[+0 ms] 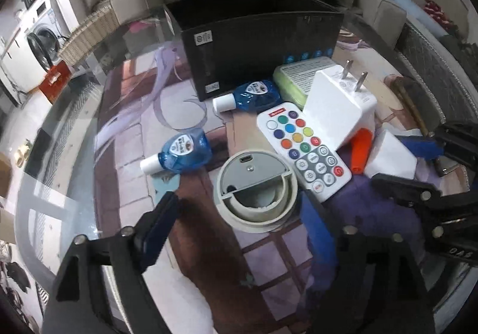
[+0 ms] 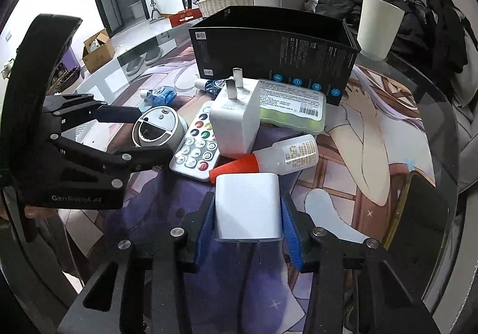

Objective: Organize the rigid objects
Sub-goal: 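Close the left gripper on the round white tape roll while the right gripper holds the cube charger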

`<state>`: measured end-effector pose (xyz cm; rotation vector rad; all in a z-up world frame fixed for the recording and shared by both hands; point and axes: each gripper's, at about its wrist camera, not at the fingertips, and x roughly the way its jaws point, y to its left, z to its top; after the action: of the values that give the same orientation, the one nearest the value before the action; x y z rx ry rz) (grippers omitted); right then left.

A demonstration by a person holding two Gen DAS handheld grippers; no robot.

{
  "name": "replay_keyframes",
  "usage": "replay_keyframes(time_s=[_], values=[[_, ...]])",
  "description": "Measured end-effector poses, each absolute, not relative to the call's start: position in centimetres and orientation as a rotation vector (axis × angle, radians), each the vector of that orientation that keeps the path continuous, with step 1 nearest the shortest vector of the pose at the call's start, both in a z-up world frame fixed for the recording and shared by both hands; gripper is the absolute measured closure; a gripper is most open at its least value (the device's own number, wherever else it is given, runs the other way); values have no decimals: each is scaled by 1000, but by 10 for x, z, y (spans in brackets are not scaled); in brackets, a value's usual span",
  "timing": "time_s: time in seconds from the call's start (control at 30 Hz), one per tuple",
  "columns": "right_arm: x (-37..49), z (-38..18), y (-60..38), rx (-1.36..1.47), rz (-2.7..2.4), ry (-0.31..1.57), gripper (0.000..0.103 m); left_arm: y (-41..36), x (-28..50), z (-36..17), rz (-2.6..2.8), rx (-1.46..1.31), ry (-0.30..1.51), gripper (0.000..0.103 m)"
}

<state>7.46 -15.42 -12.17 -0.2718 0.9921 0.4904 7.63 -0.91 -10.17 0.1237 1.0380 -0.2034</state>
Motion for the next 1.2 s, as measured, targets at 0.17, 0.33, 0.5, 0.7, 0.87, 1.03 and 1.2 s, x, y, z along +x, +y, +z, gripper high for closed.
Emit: replay_keyframes(time_s=[0.17,0.33,0.5,0.7,0.87,1.03,1.2], values=[[76,-121,-154,-278,486,990,60,-4,73,-103,-175,66,1012,18],[78,-124,-155,-268,483,1004,60,0,74,-108,-163,61,1094,0],[79,-125,-155,-267,480,1007,60,-2,78,-107,-206,68,1108,1],[78,-125,-156,-265,475,1006,60,-8,81,-93,-178,126,1036,14],[78,-124,-157,-265,473,1005,60,-14,86,-96,-231,119,1072,39],[78,-123,-160,-249,477,1012,60,-20,81,-93,-249,149,1059,49],[74,-120,-160,-235,487,1002,61,-20,76,-84,-260,155,1017,49]])
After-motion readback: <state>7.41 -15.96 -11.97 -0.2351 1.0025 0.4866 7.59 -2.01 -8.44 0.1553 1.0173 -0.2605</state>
